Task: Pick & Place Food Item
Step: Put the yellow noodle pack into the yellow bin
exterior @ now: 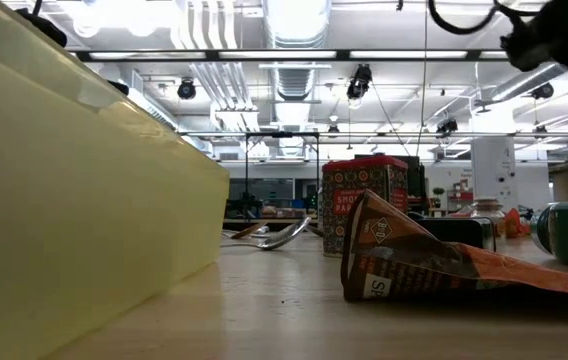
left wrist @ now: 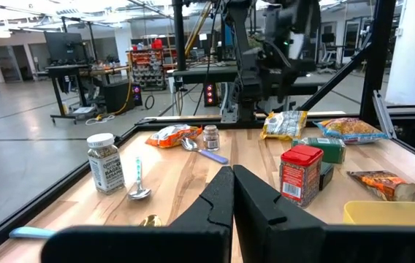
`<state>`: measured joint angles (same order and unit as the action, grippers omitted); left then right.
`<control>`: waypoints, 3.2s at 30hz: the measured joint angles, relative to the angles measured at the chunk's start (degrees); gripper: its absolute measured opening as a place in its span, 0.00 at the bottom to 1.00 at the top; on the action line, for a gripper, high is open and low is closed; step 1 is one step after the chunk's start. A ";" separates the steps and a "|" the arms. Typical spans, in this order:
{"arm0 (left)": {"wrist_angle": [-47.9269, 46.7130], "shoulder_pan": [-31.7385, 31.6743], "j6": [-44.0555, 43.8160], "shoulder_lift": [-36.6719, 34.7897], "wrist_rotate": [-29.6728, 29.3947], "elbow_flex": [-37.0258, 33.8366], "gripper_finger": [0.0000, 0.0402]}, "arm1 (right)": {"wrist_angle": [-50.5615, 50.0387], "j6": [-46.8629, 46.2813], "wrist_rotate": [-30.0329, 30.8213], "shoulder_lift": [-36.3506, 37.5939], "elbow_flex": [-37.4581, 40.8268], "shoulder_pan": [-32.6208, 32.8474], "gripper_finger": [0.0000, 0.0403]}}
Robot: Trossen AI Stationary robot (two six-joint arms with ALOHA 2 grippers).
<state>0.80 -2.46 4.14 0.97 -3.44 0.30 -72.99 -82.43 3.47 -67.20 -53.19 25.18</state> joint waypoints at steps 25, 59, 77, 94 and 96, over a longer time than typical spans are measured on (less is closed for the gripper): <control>0.00 0.00 0.00 0.00 0.01 0.00 0.03 | -3.94 -12.94 1.44 -17.42 0.26 7.88 0.57; -0.01 -0.02 0.01 0.00 0.00 0.00 0.03 | 16.31 -13.10 -0.56 -7.80 18.88 7.92 0.36; -0.01 -0.01 0.02 0.00 0.01 0.01 0.03 | 15.71 -13.13 0.51 -7.41 18.46 7.94 0.05; 0.00 -0.01 0.01 0.00 0.01 0.00 0.03 | 6.88 -10.51 23.50 -7.06 6.65 9.45 0.04; -0.02 0.00 0.02 0.00 0.02 0.00 0.03 | 6.79 -8.09 28.24 -7.06 4.67 10.38 0.04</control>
<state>0.78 -2.46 4.16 0.97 -3.42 0.30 -66.20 -90.52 31.71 -74.26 -48.52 35.56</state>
